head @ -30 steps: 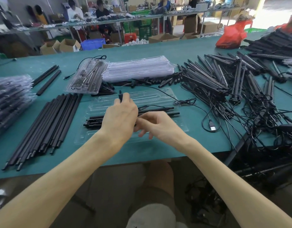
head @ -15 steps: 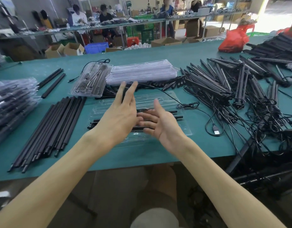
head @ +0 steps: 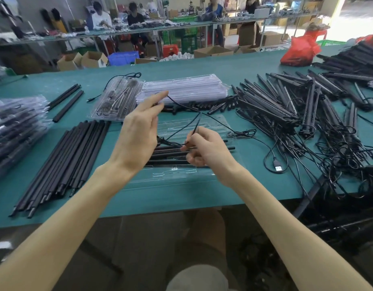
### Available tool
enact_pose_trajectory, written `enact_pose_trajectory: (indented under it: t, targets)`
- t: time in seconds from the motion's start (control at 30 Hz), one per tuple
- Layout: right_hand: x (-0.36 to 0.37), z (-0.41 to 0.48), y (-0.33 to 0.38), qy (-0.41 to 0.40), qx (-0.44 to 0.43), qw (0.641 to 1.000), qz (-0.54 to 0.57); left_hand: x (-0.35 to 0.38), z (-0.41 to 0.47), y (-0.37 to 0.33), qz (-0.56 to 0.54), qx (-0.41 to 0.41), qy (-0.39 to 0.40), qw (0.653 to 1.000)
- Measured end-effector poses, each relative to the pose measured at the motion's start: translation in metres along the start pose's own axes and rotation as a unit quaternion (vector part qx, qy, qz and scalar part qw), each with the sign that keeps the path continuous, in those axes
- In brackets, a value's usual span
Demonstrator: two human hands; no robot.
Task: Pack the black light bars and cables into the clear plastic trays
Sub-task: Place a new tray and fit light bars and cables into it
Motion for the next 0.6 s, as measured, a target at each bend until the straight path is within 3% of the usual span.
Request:
enact_pose_trajectory:
  t: [0.13, 0.3, 0.5, 0.6]
  targets:
    - [-0.007, 0.007, 0.003, -0.060, -0.031, 0.983, -0.171, -0.015, 0.002, 0.006, 0.009, 0.020, -0.056, 0.998]
    - [-0.012, 0.019, -0.015, -0.056, 0.069, 0.968, -0.233, -0.020, 0.002, 0.005, 0.020, 0.064, -0.099, 0.993]
    - [0.010, 0.035, -0.020, -0.021, 0.061, 0.969, -0.237, -0.005, -0.008, -0.020, 0.015, 0.175, -0.084, 0.981]
    - [0.019, 0.040, -0.019, -0.029, 0.058, 0.972, -0.228, 0.006, -0.018, -0.038, -0.054, 0.165, -0.102, 0.980]
Point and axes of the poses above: each hand's wrist, its own z-axis towards the middle knuckle, its own x-axis out of the palm, y = z × x, the point moved 4 cm from there along z, towards the middle knuckle, and after that the axes turned 1 degree about y, right-handed, at the moved point
